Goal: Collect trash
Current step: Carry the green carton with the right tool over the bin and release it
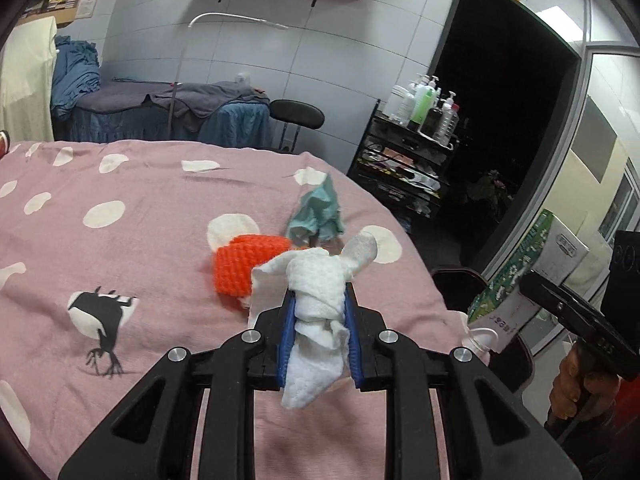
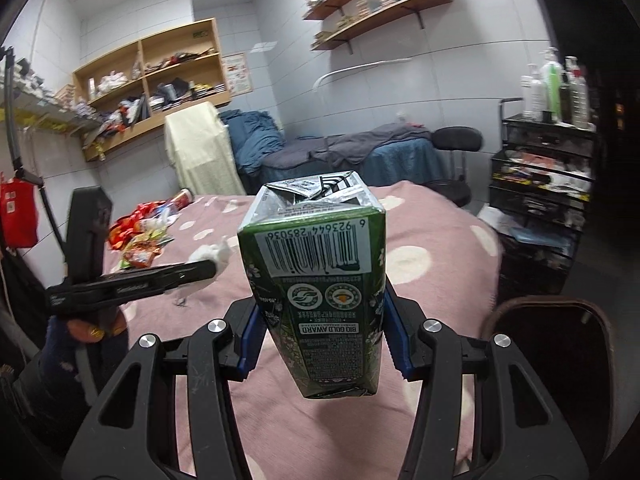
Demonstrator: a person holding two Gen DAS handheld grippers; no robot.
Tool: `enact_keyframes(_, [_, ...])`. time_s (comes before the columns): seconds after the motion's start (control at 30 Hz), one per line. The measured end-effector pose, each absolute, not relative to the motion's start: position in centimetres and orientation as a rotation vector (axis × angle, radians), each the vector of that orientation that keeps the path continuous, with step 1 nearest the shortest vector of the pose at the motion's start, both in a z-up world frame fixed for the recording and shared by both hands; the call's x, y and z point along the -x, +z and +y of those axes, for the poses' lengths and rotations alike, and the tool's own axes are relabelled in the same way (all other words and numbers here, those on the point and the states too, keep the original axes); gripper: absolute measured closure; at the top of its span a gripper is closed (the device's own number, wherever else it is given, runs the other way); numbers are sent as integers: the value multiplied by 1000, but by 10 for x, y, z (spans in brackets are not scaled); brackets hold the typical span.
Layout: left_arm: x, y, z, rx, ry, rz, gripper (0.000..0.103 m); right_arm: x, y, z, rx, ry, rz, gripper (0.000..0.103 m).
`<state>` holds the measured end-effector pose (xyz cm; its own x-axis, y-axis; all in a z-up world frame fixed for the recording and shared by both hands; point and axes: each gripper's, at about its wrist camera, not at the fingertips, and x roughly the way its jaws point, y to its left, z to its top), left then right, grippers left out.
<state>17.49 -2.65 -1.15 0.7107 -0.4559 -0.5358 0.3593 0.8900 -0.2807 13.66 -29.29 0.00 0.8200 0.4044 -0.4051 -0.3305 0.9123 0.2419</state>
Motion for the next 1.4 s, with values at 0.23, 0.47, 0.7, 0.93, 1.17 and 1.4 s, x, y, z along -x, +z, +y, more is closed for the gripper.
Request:
enact_keyframes(0.23, [-160,-12,-91,98,-588,628,81,-122,-5,-343,-189,160,482,51])
enact_keyframes(0.47, [-154,-17,-145,49,-689,642,81,-124,-27,-382,-187,-48,585,51])
enact_keyframes(0.7, [-150,-25,-184,18,-760,683,81,-150,-73,-421,-250,-186,793,51])
enact_keyframes(0.93, [-147,-35,-210,-8,-787,719,81,-172,-116,-444,-288,-243,936,51])
enact_keyframes(1.17, [-144,-44,-223,-42,-795,743,81,-177,-135,-450,-321,-273,976,45])
enact_keyframes(1.4, [-144,-48,-233,-64,-812,768,81,-160,-133,-460,-371,-292,911,33])
